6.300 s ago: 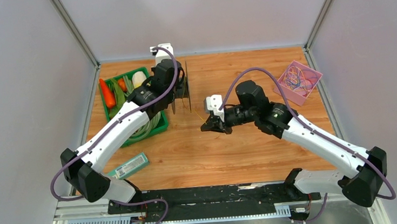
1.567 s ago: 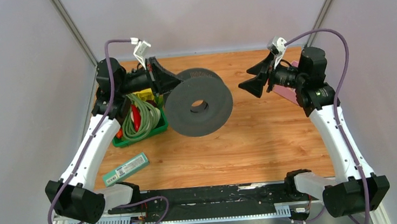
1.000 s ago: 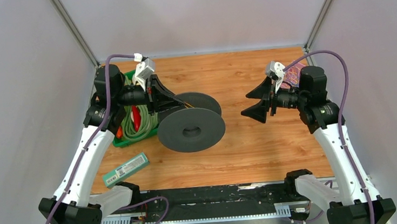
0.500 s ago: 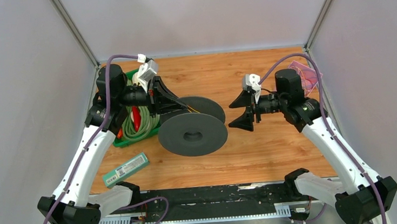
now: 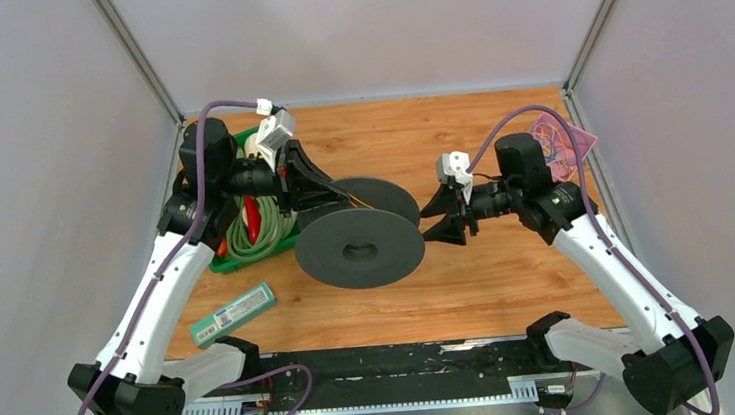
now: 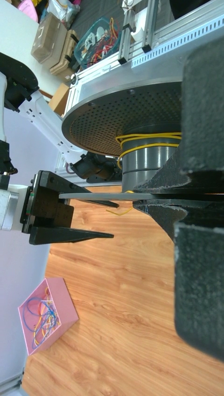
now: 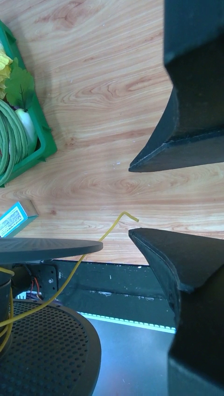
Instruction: Wrap the cables
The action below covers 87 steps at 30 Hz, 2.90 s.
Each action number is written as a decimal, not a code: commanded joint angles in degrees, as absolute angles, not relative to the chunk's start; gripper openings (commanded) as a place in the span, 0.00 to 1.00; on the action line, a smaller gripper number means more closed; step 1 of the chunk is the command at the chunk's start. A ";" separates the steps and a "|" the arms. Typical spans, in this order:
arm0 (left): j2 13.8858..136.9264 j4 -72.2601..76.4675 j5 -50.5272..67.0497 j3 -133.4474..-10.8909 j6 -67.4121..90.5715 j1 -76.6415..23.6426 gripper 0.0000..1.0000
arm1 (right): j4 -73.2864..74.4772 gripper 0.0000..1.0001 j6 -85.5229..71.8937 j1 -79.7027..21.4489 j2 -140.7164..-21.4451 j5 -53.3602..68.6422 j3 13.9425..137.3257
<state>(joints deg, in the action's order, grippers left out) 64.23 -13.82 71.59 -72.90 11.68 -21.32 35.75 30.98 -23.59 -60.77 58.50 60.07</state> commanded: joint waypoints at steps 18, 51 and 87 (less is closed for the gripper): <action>65.21 -8.96 71.10 -75.76 13.27 -21.88 0.00 | 35.24 0.39 31.82 -25.40 -59.32 57.92 61.26; 80.50 -3.51 10.38 -89.46 68.55 -23.37 0.00 | -8.51 0.00 -11.93 -26.72 -55.00 25.15 52.29; 95.70 11.32 4.92 -79.37 68.29 -31.29 0.00 | -36.82 0.00 31.02 -29.80 -88.23 0.95 60.91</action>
<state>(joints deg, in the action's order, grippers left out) 94.26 4.58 -5.08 -80.25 70.00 -29.12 -25.26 27.14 -35.20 -84.88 3.09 60.40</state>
